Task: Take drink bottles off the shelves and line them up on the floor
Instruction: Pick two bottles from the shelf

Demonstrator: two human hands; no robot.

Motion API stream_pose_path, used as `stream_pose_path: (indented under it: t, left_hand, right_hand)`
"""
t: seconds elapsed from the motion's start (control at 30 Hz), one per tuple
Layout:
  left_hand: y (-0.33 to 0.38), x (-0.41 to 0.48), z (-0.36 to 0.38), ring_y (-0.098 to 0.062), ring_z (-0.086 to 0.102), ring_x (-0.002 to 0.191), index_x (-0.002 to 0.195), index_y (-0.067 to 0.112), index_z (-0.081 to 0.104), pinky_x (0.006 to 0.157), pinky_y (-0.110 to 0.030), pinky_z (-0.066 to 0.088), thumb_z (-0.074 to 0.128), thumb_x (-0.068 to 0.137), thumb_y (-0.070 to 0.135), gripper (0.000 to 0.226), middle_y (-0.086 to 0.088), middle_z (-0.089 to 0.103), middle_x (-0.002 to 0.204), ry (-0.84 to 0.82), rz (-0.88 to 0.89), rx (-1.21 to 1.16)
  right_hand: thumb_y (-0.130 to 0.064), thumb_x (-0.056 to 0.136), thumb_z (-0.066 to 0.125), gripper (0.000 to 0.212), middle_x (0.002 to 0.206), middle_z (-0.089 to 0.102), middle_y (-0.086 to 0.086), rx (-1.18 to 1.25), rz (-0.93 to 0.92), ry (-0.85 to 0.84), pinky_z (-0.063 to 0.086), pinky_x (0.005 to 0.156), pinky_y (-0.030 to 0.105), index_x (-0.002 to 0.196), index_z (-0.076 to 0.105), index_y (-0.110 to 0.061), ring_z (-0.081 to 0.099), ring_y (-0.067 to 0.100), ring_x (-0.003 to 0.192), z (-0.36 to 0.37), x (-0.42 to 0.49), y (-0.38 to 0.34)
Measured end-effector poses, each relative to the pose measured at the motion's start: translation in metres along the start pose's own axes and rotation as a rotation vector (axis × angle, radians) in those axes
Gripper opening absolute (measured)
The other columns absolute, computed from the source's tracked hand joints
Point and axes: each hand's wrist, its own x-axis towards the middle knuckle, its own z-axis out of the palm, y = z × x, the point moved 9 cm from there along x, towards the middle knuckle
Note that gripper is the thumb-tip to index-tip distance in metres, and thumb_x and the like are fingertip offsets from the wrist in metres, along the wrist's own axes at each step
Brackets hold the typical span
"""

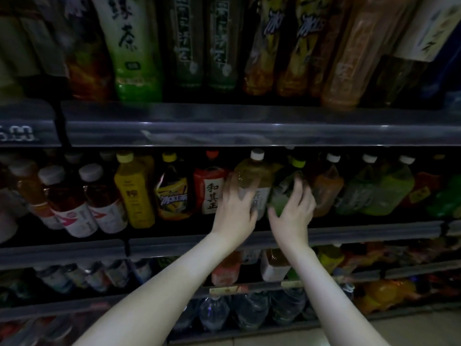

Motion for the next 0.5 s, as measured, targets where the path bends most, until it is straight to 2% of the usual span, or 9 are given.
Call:
stream_pose_path:
  t: [0.1,0.13,0.2,0.27,0.37,0.43,0.5]
  left_hand:
    - [0.012,0.027,0.015,-0.038,0.008,0.142,0.152,0.030,0.007,0.116,-0.053,0.018,0.059,0.088,0.025,0.083,-0.023,0.015,0.154,0.007,-0.047,-0.068]
    - [0.013,0.034,0.019,-0.036,0.007,0.143,0.151,0.032,0.000,0.116,-0.050,0.016,0.058,0.089,0.029,0.085,-0.021,0.012,0.155,0.004,-0.081,-0.108]
    - [0.011,0.046,0.019,-0.033,0.016,0.138,0.151,0.031,-0.005,0.112,-0.045,0.023,0.059,0.088,0.038,0.090,-0.017,0.018,0.151,0.060,-0.176,-0.142]
    - [0.007,0.055,0.011,-0.033,0.029,0.125,0.153,0.022,0.004,0.103,-0.041,0.029,0.061,0.085,0.048,0.092,-0.018,0.031,0.140,0.144,-0.282,-0.079]
    - [0.010,0.055,-0.001,-0.037,0.039,0.113,0.141,0.013,0.038,0.094,-0.040,0.032,0.058,0.084,0.050,0.070,-0.020,0.042,0.127,0.221,-0.348,0.043]
    - [0.012,0.044,-0.006,-0.038,0.042,0.111,0.132,0.010,0.049,0.093,-0.042,0.036,0.064,0.085,0.040,0.057,-0.022,0.044,0.123,0.287,-0.369,-0.060]
    - [0.019,0.029,-0.004,-0.033,0.044,0.114,0.129,0.012,0.050,0.096,-0.039,0.039,0.067,0.085,0.031,0.050,-0.017,0.045,0.125,0.291,-0.362,-0.274]
  right_hand:
    - [-0.018,0.083,0.068,0.086,0.154,0.013,0.021,-0.020,-0.045,0.010,0.018,0.112,0.050,0.151,0.015,-0.018,0.014,0.037,0.138,-0.003,0.031,0.009]
    - [-0.021,0.085,0.066,0.083,0.155,0.010,0.019,-0.031,-0.064,-0.031,0.016,0.113,0.049,0.151,0.016,-0.021,0.012,0.036,0.139,0.000,0.040,0.011]
    - [-0.025,0.088,0.062,0.075,0.157,0.007,0.015,-0.075,-0.120,-0.122,0.015,0.114,0.049,0.150,0.021,-0.026,0.012,0.035,0.140,0.007,0.051,0.015]
    - [-0.022,0.089,0.060,0.073,0.158,0.005,0.012,-0.071,-0.158,-0.189,0.016,0.114,0.049,0.150,0.021,-0.028,0.011,0.035,0.142,0.010,0.053,0.019]
    - [-0.016,0.088,0.060,0.078,0.157,0.007,0.014,0.031,-0.201,-0.195,0.017,0.115,0.048,0.151,0.016,-0.026,0.011,0.034,0.142,0.006,0.044,0.022]
    - [-0.016,0.086,0.063,0.084,0.156,0.010,0.015,0.124,-0.241,-0.196,0.015,0.117,0.047,0.152,0.011,-0.022,0.010,0.032,0.142,0.002,0.035,0.022]
    - [-0.015,0.084,0.066,0.088,0.156,0.013,0.013,0.220,-0.332,-0.218,0.012,0.118,0.045,0.152,0.010,-0.018,0.009,0.027,0.143,0.001,0.028,0.017]
